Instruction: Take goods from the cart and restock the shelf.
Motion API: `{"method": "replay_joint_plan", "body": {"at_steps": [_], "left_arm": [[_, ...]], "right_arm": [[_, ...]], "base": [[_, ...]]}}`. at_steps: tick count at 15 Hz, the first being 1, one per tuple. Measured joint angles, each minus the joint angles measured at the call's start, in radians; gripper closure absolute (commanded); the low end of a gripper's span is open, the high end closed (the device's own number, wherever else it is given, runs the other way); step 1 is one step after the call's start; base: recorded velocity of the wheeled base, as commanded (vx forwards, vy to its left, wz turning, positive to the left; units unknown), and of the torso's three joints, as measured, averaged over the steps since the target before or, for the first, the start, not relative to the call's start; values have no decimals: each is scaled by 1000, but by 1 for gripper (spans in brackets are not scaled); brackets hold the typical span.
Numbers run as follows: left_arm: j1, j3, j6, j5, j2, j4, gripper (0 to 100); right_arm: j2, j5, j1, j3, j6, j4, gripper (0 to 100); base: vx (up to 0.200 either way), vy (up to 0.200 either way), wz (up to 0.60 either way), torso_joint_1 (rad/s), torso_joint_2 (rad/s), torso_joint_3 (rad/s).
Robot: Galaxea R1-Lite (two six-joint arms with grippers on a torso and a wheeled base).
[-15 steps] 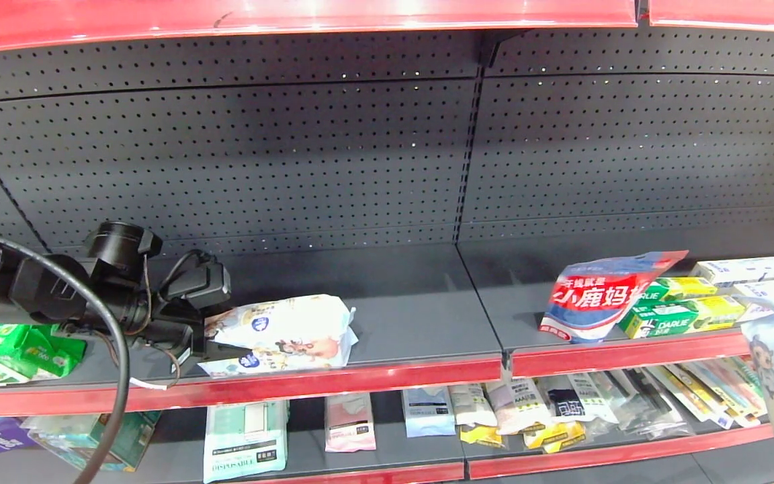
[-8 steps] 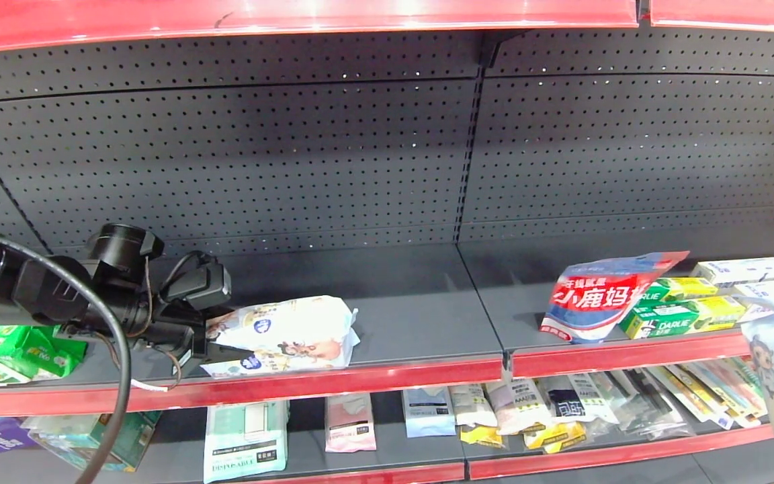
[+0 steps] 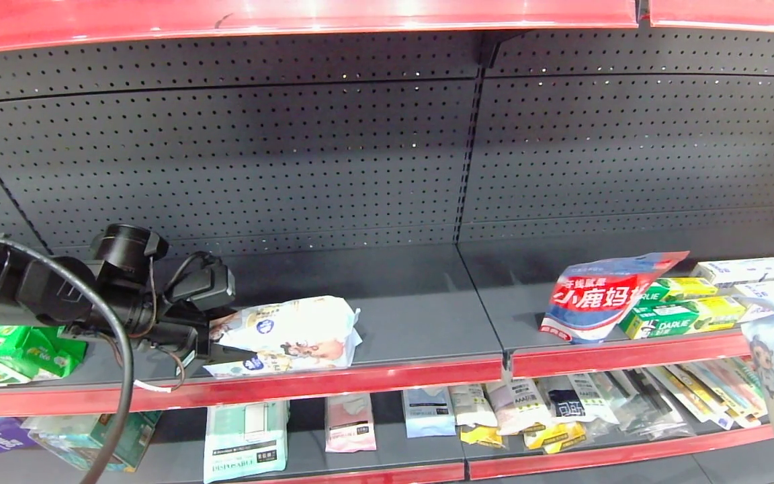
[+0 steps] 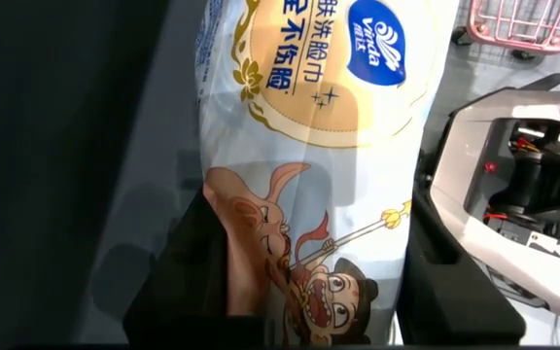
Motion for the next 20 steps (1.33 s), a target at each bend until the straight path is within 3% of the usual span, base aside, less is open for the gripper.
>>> {"method": "replay_joint_plan", "body": {"at_steps": [4,5,13,20], "left_arm": [[0,-1,-3,-2,14,-51,100],[0,-1,-3,-3,17,-56,0],[0,-40,-10,-47,14,-53,0],[0,-91,-79,-72,-37,-13,0]], "right_arm": [[0,0,-1,0,0,0,100],[0,0,-1,0,0,0,100],[2,0,-2,0,0,0,100],[8,0,-2,-1,-8,0,100]], "base": [[0,0,0,0,0,0],[0,0,0,0,0,0],[0,0,0,0,0,0],[0,0,0,0,0,0]]}}
